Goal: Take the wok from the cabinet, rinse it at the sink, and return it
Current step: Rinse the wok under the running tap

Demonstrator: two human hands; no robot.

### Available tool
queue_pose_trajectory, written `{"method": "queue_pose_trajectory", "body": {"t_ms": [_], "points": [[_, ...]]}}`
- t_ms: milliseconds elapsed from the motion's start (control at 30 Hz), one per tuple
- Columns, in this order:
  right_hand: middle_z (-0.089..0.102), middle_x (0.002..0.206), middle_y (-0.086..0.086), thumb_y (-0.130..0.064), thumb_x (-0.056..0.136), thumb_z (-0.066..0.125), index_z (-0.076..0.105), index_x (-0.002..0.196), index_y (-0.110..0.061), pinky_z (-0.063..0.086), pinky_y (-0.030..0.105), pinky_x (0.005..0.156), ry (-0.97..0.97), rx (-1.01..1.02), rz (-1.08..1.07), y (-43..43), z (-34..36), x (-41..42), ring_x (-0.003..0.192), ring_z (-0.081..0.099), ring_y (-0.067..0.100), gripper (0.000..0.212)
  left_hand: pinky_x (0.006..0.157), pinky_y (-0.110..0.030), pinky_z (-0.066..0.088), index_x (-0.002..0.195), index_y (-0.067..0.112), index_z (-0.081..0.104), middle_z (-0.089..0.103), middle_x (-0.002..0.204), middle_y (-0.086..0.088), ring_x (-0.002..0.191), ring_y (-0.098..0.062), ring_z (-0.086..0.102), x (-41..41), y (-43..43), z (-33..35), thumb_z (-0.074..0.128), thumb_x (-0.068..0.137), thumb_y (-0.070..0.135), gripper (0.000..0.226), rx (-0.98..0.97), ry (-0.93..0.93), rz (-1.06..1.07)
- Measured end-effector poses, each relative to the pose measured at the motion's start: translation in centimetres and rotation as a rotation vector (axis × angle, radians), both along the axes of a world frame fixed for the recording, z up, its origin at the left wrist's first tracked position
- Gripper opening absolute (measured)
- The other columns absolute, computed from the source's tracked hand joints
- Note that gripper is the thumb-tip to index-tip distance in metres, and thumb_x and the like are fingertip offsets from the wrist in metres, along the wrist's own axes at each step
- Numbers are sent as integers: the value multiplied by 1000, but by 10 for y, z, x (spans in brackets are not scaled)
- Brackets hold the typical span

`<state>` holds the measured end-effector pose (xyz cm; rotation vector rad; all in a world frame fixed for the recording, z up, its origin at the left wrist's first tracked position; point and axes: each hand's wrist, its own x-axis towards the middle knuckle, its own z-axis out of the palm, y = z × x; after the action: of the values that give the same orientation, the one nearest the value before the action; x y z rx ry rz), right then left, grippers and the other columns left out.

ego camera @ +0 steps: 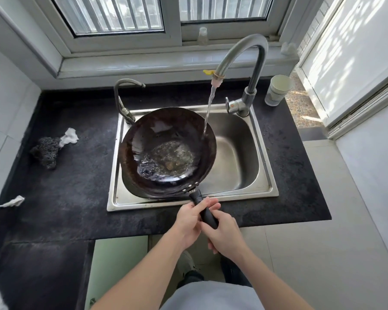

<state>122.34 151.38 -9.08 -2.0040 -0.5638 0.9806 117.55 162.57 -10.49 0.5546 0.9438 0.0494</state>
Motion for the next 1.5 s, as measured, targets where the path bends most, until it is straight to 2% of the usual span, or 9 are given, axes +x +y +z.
{"method": "queue_pose_trajectory", "body": {"t_ms": [333,533,767,933,1033,1133,1300,1433,1500], "points": [[62,45,3,-24,95,64,66,87,-15,45,22,38,58,-16,-107,-11,-15,-12,34,54,14,13,72,-33,61,121,-10,60,72,118,-16,104,-25,71,-4,-7,-10,66,93,15,38,47,93,-127],[61,44,3,-19,96,64,66,90,-10,44,25,36,92,22,-196,-5,-24,-11,33,54,16,11,40,-31,50,116,-13,62,70,114,-22,67,-29,69,-2,-2,-6,65,94,19,39,138,87,-289],[60,44,1,-17,96,64,66,89,-10,43,24,34,90,47,-258,3,-35,-12,32,55,13,10,54,-36,55,109,-8,68,72,103,-23,75,-33,67,5,6,-12,70,91,20,34,217,118,-353],[64,52,1,-17,95,64,66,90,-13,49,27,39,68,63,-287,7,-40,-18,37,60,14,8,81,-44,55,105,-3,72,72,111,-24,87,-29,70,3,11,-20,74,87,21,31,253,126,-379],[66,57,-1,-18,94,65,64,88,-16,54,27,43,12,40,-269,7,-40,-18,43,64,13,6,76,-35,58,104,-2,74,73,110,-22,84,-22,71,4,11,-22,75,86,21,29,291,142,-382],[62,58,-8,-25,91,65,62,84,-21,45,14,50,-96,-26,-167,1,-38,-13,54,62,4,9,70,-28,59,104,-6,71,75,103,-18,82,-20,71,4,9,-22,71,89,15,26,267,136,-349],[65,61,-11,-55,85,53,67,73,-24,53,35,58,-354,-107,-151,-21,-32,27,60,62,8,37,79,-35,60,102,0,64,71,97,-15,86,-24,72,4,5,-18,63,95,12,15,244,102,-324],[67,83,-7,-32,91,63,69,96,-18,57,38,72,-555,-112,-148,-14,-14,85,77,64,13,15,76,-38,63,109,-4,60,69,97,-17,88,-28,74,3,1,-14,62,95,11,20,211,121,-272],[67,108,0,-25,93,64,64,117,-15,57,37,86,-654,-81,-77,2,-3,120,97,63,16,27,73,-37,62,109,-4,61,70,96,-16,86,-28,74,3,0,-13,63,95,11,20,209,126,-260]]}}
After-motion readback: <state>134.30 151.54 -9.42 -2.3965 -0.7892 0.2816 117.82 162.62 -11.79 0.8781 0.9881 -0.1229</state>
